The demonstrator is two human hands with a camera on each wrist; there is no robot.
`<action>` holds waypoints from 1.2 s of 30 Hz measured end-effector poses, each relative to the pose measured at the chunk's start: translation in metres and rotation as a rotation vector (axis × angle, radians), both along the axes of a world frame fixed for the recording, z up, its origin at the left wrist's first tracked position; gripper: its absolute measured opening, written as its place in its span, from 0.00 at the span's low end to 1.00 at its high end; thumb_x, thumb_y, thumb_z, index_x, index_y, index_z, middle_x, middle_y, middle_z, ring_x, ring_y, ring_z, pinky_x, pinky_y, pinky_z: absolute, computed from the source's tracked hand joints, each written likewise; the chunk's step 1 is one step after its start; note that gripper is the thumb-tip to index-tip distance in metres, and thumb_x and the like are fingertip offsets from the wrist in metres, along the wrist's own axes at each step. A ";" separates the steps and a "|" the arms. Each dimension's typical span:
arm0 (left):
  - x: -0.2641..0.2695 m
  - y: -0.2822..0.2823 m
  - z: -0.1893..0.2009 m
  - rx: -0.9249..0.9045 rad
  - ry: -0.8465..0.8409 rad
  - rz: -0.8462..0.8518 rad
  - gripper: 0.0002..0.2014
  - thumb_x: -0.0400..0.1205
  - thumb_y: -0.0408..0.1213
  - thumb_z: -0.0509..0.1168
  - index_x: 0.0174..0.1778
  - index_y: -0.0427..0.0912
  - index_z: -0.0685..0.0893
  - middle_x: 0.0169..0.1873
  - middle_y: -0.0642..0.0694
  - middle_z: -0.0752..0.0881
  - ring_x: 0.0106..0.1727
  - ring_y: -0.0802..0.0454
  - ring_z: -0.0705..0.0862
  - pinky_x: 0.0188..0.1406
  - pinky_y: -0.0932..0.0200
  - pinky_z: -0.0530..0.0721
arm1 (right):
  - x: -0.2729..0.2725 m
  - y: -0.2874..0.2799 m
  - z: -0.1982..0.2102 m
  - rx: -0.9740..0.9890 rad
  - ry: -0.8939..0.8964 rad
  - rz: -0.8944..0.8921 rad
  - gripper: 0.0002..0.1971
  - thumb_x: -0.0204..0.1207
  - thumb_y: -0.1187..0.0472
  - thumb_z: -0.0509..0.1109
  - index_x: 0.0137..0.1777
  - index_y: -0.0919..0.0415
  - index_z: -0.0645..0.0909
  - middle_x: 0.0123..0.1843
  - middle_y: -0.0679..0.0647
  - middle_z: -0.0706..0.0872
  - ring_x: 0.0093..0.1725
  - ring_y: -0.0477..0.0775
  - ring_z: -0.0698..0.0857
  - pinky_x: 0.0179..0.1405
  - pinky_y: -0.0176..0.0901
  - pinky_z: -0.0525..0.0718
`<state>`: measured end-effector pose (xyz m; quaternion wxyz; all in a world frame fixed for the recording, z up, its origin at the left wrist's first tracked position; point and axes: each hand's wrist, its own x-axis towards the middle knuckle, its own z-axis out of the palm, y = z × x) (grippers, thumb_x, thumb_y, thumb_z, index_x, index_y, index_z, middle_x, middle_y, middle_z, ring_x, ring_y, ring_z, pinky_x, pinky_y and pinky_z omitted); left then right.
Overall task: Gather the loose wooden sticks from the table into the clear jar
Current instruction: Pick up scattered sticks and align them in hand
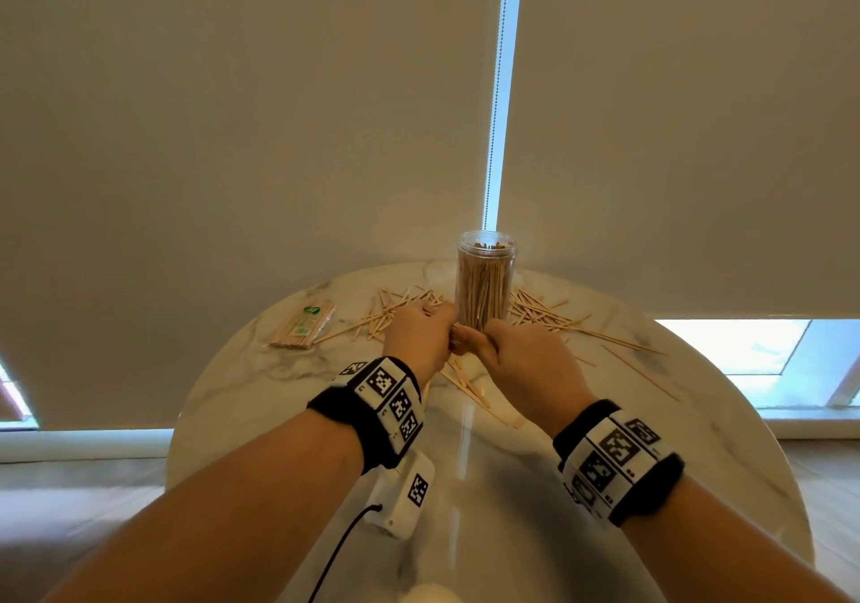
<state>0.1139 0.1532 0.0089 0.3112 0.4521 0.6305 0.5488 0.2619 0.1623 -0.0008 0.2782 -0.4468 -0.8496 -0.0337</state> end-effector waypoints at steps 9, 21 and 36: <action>0.002 0.043 0.011 0.010 -0.065 -0.129 0.19 0.85 0.51 0.64 0.44 0.36 0.83 0.28 0.42 0.86 0.21 0.54 0.79 0.23 0.60 0.79 | 0.007 0.031 0.025 -0.145 0.055 -0.119 0.31 0.81 0.28 0.50 0.33 0.51 0.79 0.26 0.47 0.79 0.26 0.44 0.77 0.27 0.38 0.72; -0.025 0.147 0.036 -0.219 -0.127 -0.082 0.32 0.82 0.25 0.63 0.81 0.47 0.63 0.67 0.36 0.79 0.58 0.45 0.82 0.53 0.51 0.88 | 0.018 0.140 0.119 -0.164 -0.024 -0.272 0.31 0.82 0.32 0.57 0.39 0.60 0.86 0.30 0.53 0.82 0.30 0.51 0.80 0.28 0.41 0.69; -0.013 0.200 -0.012 -0.016 0.144 -0.305 0.56 0.65 0.46 0.85 0.82 0.54 0.54 0.72 0.48 0.75 0.73 0.45 0.75 0.66 0.50 0.77 | -0.077 0.229 0.124 -0.193 -0.767 -0.200 0.20 0.81 0.45 0.70 0.43 0.64 0.83 0.34 0.52 0.84 0.39 0.53 0.84 0.47 0.44 0.84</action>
